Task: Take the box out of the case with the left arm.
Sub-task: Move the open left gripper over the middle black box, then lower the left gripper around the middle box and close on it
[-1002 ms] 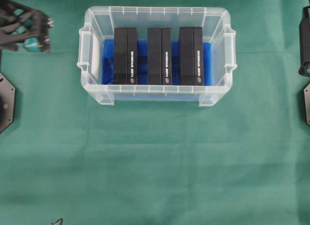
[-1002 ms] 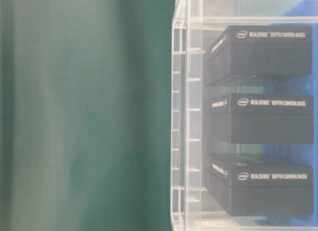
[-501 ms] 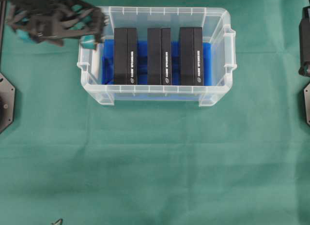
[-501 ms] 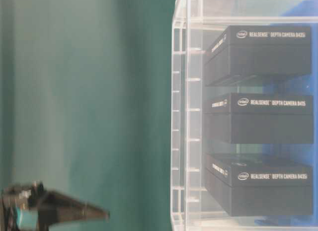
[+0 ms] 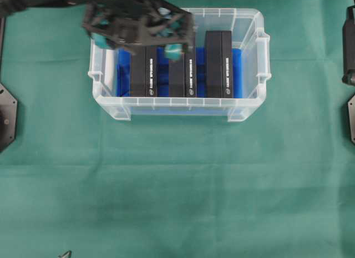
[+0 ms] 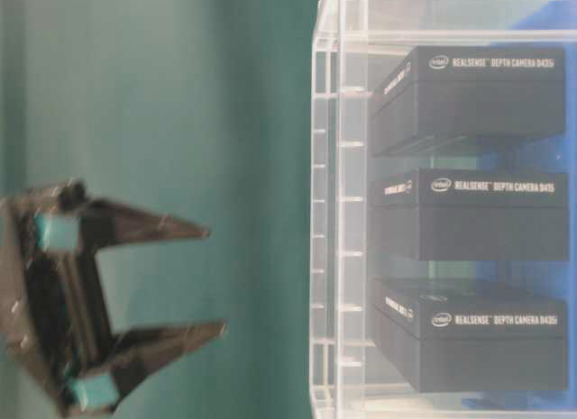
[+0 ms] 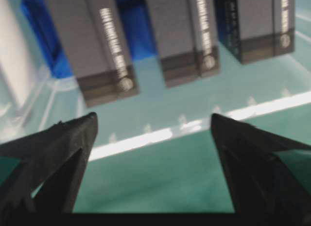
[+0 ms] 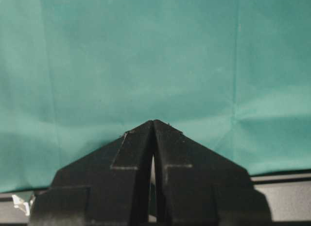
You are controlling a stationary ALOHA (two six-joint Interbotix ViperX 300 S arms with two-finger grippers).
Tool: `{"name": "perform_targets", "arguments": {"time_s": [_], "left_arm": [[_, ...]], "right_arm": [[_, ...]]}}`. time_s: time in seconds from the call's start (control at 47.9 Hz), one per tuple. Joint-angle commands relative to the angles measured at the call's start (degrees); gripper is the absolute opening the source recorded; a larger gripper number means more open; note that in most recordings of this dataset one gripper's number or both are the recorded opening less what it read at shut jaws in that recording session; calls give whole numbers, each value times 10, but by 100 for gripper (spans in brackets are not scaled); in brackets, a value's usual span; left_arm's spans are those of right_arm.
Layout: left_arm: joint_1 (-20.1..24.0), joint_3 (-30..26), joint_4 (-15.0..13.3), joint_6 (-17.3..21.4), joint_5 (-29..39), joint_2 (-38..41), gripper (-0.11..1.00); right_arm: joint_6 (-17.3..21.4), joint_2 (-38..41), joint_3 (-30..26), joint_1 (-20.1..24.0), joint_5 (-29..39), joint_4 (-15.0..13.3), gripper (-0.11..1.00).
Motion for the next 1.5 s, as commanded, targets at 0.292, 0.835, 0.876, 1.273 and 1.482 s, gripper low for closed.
{"name": "perform_targets", "arguments": {"time_s": [0.292, 0.835, 0.876, 1.273, 1.482], "left_arm": [[-1, -102, 1, -1, -1, 61, 96], [-2, -102, 1, -2, -1, 74, 96], [-2, -101, 1, -2, -1, 74, 96], [-1, -99, 0, -2, -1, 74, 96], [-1, -99, -2, -3, -1, 74, 96]], "right_arm": [[1, -1, -9, -1, 11, -2, 1], [9, -1, -9, -1, 11, -2, 1], [9, -1, -9, -1, 10, -2, 1], [9, -1, -9, 0, 10, -2, 1], [9, -1, -9, -1, 10, -2, 1]]}}
